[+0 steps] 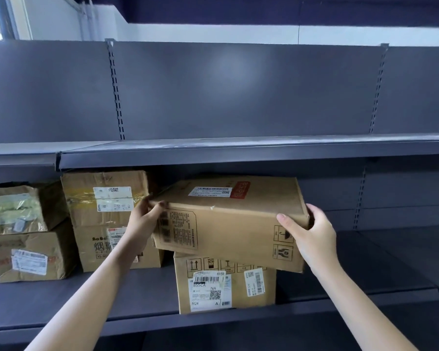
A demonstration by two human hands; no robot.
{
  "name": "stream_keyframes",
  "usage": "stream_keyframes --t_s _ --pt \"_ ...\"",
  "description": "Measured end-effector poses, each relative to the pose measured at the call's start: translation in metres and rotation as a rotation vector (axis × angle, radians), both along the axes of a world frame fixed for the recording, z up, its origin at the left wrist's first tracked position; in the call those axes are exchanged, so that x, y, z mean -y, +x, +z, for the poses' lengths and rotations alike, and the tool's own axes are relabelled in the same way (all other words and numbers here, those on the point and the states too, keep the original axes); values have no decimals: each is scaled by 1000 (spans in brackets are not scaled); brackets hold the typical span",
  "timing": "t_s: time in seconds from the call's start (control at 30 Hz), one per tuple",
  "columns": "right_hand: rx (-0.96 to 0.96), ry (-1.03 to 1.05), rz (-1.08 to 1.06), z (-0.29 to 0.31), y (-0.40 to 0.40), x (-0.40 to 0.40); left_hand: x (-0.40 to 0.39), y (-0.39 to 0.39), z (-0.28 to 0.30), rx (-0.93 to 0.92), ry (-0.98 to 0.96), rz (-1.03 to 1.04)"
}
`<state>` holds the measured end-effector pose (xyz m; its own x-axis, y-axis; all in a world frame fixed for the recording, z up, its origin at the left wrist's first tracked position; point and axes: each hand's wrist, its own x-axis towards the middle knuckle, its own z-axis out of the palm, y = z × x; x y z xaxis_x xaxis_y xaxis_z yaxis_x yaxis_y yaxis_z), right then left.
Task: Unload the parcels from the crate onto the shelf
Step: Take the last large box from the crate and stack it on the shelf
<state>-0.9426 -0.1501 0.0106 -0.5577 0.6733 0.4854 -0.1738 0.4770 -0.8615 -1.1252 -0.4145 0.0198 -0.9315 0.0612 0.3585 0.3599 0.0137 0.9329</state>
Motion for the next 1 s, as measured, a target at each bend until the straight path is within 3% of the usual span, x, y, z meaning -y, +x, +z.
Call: stream_keyframes --t_s 0.1,0.3,0.53,0.7,0.8,1.0 --pt "4 70 -38 -5 7 13 -6 -9 2 -57 -50 84" --pt "-12 173 -23 -15 10 47 -34 -9 -7 55 18 241" --pt "-35 150 18 -19 5 63 -56 44 -17 -171 -176 165" --pt "-110 58 64 -22 8 58 -97 118 -11 -410 -288 -53" --pt "-113 34 95 -24 10 54 -114 133 -16 -426 -425 -36" --pt "-85 45 101 -28 10 49 -115 130 -20 -426 -438 -16"
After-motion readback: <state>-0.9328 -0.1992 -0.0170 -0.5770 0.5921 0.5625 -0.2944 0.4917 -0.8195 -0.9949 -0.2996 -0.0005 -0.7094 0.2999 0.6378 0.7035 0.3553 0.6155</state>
